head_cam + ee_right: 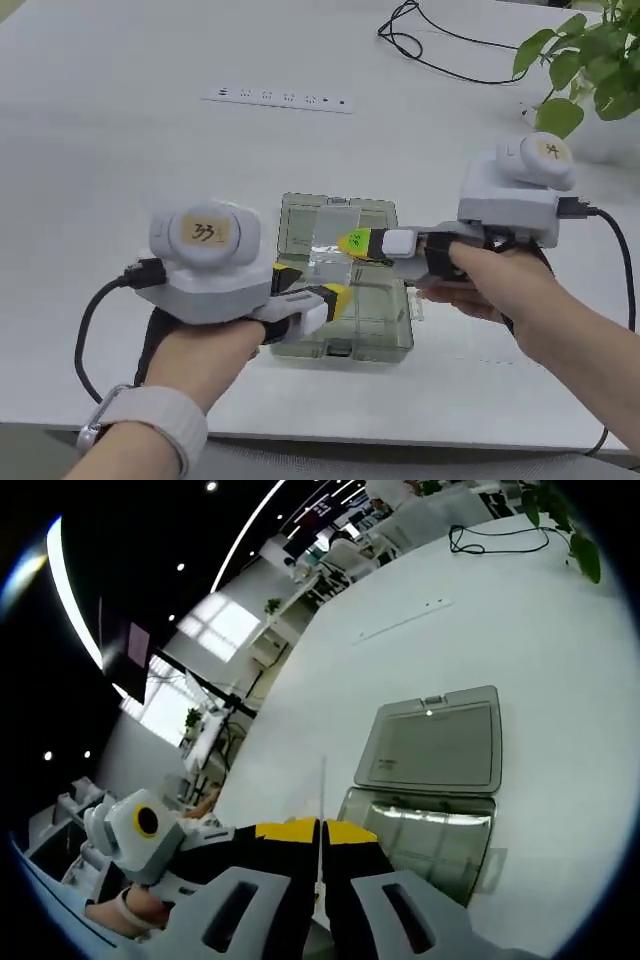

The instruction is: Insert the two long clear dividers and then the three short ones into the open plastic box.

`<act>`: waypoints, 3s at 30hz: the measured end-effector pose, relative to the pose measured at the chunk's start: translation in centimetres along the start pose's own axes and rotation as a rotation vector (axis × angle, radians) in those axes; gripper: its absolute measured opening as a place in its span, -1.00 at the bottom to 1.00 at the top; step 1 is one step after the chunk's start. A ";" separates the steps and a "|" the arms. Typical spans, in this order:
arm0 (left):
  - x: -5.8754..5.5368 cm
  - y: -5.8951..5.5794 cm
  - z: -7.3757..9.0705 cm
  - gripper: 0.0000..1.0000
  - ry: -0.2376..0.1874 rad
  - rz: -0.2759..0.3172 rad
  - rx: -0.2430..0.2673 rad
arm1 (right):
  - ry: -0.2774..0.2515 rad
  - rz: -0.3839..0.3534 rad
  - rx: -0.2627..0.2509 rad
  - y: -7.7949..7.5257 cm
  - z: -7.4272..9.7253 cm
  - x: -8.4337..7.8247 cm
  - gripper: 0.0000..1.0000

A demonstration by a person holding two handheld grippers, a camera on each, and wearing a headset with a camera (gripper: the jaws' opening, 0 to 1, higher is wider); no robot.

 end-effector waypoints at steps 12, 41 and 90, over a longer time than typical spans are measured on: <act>-0.1 1.6 1.1 0.14 -0.016 -0.203 -0.111 | 0.046 -0.082 -0.111 -1.9 1.5 0.6 -0.97; -0.5 2.7 1.8 1.00 -0.089 -0.379 -0.253 | 0.352 -0.190 -0.387 -6.3 1.9 0.8 -0.97; -2.4 2.4 1.7 0.96 -0.099 -0.303 -0.269 | 0.547 -0.221 -0.547 -8.6 -0.8 -2.6 -0.97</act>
Point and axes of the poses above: the centre of the closed fingertips' face, and the gripper's own axes: z roughly backward along the fingers, y roughly to its left, x roughly out of its top, the point moved 1 cm from there along z, roughly backward along the fingers, and after that the axes turned 4 degrees about y, right-handed, at the moved point
